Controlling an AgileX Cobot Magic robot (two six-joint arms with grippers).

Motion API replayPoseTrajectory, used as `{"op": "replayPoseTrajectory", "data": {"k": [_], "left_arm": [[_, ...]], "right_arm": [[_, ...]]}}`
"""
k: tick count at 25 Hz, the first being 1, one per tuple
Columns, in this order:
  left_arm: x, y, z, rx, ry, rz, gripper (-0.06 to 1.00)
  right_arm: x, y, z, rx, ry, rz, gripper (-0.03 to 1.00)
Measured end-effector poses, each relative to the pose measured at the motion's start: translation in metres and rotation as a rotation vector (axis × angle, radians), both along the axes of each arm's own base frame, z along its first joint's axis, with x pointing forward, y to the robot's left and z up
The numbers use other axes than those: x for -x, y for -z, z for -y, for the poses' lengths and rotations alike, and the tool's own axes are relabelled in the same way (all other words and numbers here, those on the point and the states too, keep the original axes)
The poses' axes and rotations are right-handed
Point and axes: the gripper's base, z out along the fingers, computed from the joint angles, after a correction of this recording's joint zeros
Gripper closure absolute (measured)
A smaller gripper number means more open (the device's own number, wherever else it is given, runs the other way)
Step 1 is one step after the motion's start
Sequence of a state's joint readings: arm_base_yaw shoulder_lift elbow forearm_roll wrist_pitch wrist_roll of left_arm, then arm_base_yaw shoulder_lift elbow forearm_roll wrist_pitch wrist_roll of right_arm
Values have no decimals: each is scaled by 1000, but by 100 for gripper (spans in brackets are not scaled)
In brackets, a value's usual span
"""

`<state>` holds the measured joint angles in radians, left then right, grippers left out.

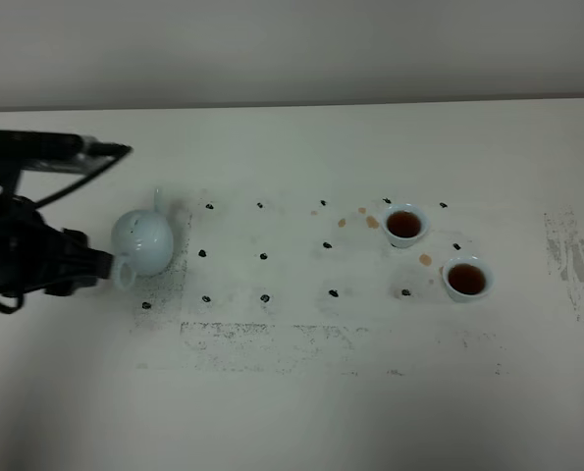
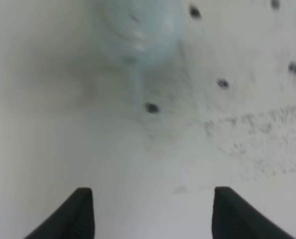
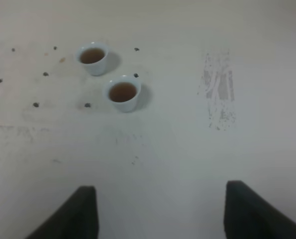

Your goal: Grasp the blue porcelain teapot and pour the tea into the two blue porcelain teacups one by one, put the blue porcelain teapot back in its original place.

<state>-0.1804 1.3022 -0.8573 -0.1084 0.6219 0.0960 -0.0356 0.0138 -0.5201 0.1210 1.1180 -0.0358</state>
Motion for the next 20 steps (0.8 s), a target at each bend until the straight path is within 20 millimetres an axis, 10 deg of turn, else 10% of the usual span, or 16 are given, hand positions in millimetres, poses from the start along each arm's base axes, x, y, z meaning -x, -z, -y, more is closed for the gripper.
{"op": "replayPoseTrajectory", "data": {"k": [6, 20], "left_arm": [[86, -44, -45, -45, -70, 239, 44], [214, -7, -38, -14, -110, 244, 44]], "right_arm": [[0, 0, 0, 0, 0, 0, 44], [0, 0, 0, -3, -2, 0, 44]]}}
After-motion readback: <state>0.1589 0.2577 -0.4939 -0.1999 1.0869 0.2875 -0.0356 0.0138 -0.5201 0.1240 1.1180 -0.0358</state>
